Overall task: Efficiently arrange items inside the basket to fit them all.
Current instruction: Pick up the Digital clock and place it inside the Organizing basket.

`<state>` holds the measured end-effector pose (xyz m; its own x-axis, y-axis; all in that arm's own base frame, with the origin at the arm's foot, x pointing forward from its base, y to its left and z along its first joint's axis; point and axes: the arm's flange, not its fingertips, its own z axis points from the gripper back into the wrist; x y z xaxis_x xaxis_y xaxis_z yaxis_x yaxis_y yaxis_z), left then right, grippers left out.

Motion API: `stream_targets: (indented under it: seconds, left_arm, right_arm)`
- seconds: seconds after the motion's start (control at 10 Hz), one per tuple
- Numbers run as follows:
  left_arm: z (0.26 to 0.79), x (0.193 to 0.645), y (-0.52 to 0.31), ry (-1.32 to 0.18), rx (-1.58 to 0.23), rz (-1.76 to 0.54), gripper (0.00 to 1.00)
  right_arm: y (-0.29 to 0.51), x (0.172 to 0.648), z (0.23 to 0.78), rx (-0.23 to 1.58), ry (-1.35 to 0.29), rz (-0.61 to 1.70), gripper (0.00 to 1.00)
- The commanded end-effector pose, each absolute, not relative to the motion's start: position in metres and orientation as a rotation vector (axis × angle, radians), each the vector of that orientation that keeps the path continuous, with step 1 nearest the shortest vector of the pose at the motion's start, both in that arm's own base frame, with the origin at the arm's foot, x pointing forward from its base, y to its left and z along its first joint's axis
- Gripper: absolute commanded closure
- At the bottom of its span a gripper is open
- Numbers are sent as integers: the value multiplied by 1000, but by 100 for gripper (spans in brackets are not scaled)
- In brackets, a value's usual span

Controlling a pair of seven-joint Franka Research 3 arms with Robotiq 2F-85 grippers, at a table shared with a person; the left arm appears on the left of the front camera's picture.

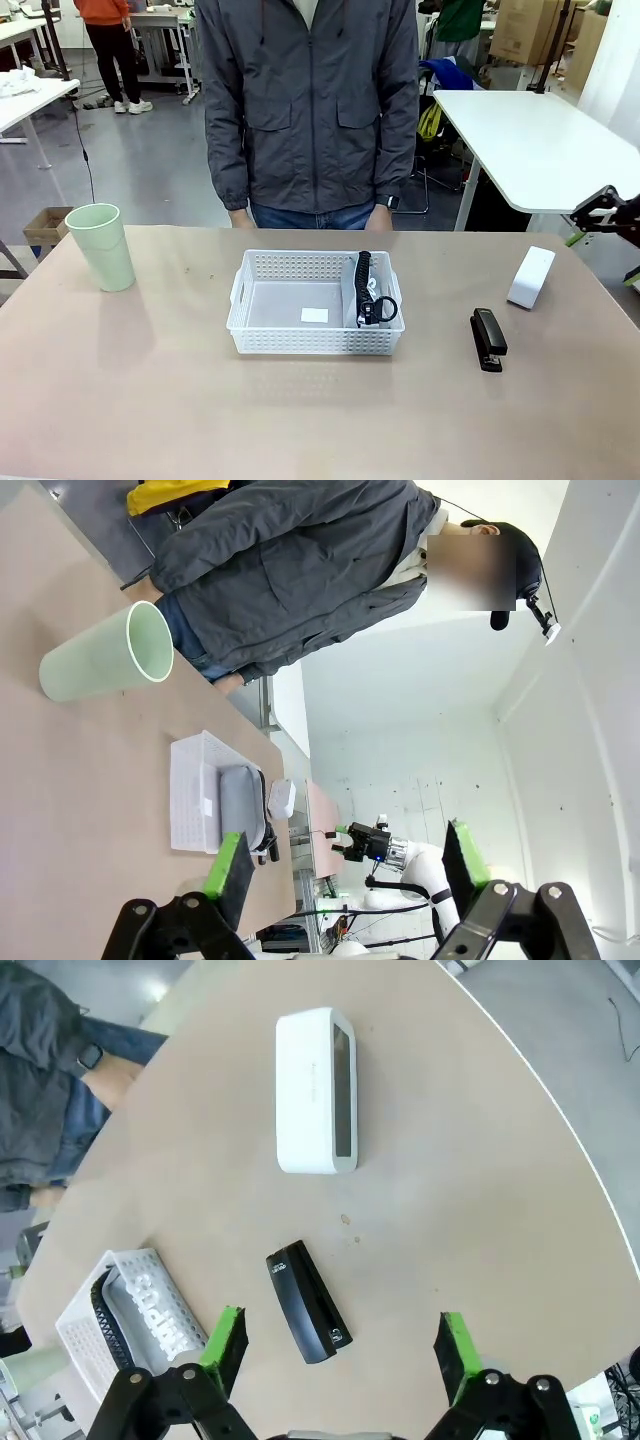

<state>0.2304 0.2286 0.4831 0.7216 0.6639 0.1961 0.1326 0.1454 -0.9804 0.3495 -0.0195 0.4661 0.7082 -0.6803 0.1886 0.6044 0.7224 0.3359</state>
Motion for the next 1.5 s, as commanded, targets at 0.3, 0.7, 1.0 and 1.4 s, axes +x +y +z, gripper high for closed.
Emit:
stream_targets:
  seconds: [0.3, 0.7, 1.0, 1.4]
  left_arm:
    - [486, 230, 229, -734, -1411, 417, 0]
    - [486, 230, 229, -734, -1411, 417, 0]
    - [486, 230, 229, -734, -1411, 417, 0]
    - [486, 230, 229, -734, -1411, 417, 0]
  right_arm:
    - [-18, 400, 460, 218, -233, -781, 0]
    - [-26, 467, 445, 84, -85, -504, 0]
    - [-38, 493, 432, 72, -47, -352, 0]
    - [-36, 507, 426, 70, -72, -517, 0]
